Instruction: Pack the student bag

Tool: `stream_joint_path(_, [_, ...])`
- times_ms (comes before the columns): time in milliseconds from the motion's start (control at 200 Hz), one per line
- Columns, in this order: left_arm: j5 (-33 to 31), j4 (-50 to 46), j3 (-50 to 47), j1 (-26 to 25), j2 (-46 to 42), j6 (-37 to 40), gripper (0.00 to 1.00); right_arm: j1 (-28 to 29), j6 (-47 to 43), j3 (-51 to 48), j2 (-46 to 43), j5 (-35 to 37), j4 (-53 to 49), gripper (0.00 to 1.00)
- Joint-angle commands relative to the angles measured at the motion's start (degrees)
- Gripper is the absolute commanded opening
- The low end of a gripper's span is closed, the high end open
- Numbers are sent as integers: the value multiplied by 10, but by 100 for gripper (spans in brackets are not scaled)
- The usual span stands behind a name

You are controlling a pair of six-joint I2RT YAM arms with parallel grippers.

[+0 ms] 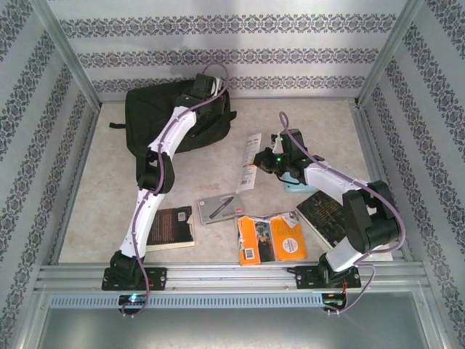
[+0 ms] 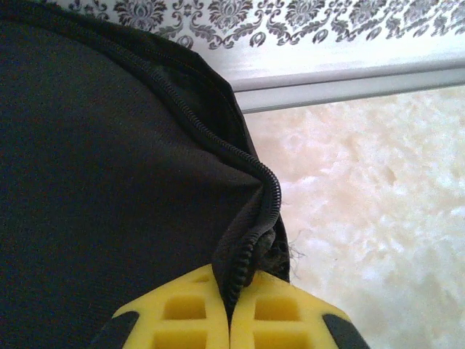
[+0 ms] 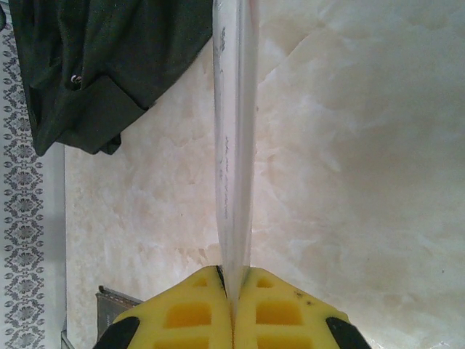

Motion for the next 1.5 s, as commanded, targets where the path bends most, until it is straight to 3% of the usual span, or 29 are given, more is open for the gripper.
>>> stream_joint_path(0, [22,0,13,2,-25,-19,0,4,-22,12,-27,17,1,0])
stream_joint_path(235, [54,-103,11,-13,-119,-49,0,3,-47,13,-104,65,-17,0])
stream_joint_path(395, [19,-175,-16,-45,-193,-45,0,-2,-21,12,-135,50,-2,0])
stream_joint_path(500, [-8,-158,-110,-62,-266,-41,0,-4,11,13,-137,20,20,0])
stream_joint_path(710, [-20,-8,-396,-66,-444,-66,0,-12,76,23,-125,-44,51,0])
stream_joint_path(914, [-20,13,-503,-66,-518,-63,0,-14,92,30,-129,-94,33,0])
stream_joint_path(1054, [-17,55,-563,-63,-557,-66,0,-17,137,51,-92,-150,28,0])
stream_joint_path(1189, [-17,83,-590,-60,-579,-61,0,-16,221,91,-2,-228,41,0])
stream_joint_path(1494, [10,102,-611,-56,-594,-51,0,-11,312,169,129,-215,80,0])
